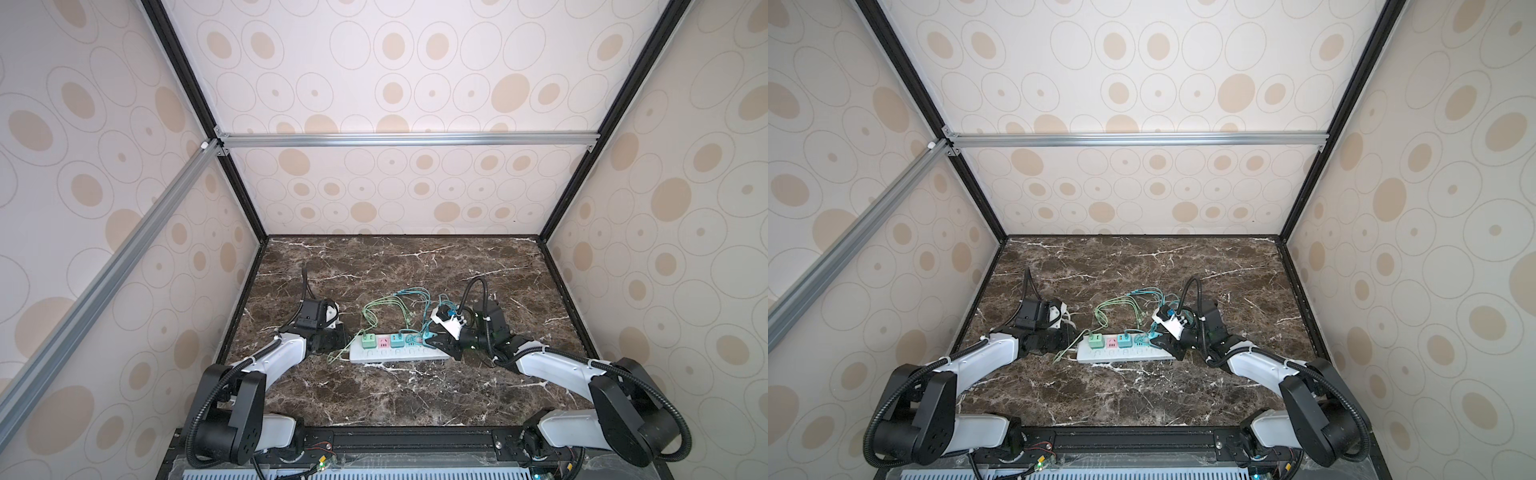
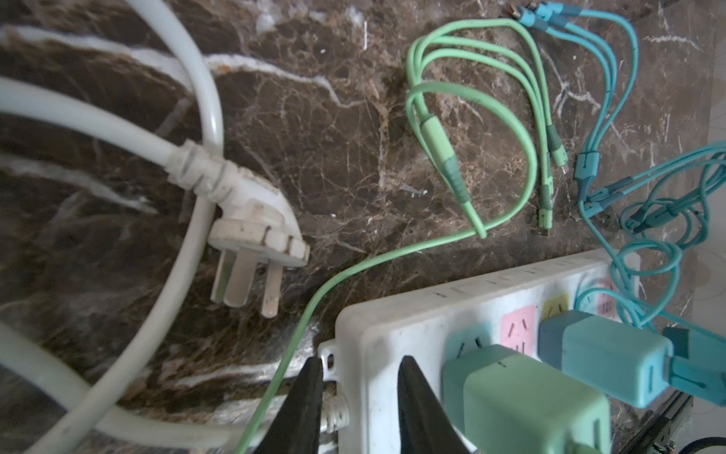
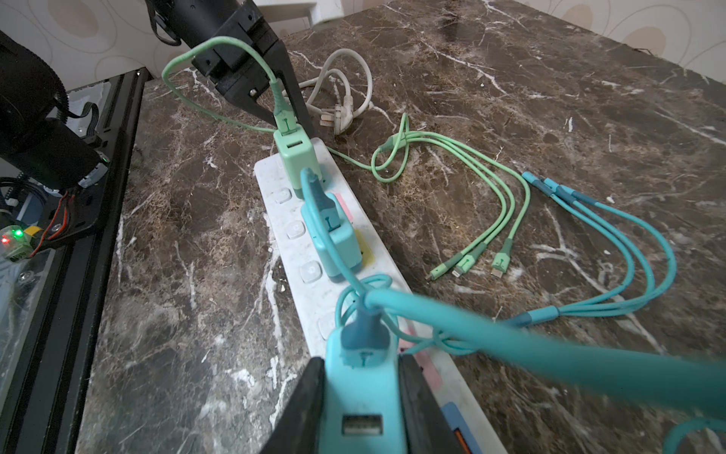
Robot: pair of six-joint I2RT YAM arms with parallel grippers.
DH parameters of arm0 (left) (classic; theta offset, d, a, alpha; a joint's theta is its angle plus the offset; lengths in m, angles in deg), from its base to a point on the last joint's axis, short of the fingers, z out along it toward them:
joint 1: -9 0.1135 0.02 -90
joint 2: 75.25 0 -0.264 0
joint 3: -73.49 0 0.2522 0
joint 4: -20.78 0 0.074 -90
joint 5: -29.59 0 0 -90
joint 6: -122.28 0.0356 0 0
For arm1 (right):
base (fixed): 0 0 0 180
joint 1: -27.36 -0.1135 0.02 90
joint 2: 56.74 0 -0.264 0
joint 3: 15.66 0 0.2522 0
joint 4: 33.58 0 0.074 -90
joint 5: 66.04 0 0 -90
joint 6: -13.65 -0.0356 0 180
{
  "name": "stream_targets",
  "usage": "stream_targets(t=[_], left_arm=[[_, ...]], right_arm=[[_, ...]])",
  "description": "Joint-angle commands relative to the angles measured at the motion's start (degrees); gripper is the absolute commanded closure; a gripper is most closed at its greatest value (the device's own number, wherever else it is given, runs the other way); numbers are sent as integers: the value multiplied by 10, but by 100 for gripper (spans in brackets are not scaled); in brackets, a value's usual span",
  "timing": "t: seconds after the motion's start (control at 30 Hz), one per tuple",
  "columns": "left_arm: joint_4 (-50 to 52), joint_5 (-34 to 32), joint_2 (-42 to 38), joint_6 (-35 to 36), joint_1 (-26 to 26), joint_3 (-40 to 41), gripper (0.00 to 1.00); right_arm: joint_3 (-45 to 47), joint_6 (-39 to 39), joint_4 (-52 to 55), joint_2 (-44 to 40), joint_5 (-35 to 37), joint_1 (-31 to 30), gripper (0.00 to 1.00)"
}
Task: Insert plugs into power strip
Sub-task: Insert the plug into the socket.
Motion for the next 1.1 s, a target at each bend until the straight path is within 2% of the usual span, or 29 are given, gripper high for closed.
stream_targets(t=[0.0, 0.23, 0.63, 0.87, 0.97, 1.07], left_arm=[[-25, 10, 21, -8, 4, -9, 71], [-52, 31, 50, -12, 4, -16, 76], [-56, 37, 68, -9, 4, -39, 77], [-18, 19, 29, 3, 4, -29, 73], [3, -11, 10, 14, 4, -40, 69], [21, -14, 5, 26, 4, -61, 66]], right_arm=[[3, -5, -39, 11, -2, -2, 100], [7, -14, -67, 33, 5, -4, 100], [14, -38, -108, 53, 37, -8, 100], [52, -51, -89, -36, 83, -8, 100], [70, -54, -59, -87, 106, -7, 100], [85, -52, -39, -117, 101, -8, 100]])
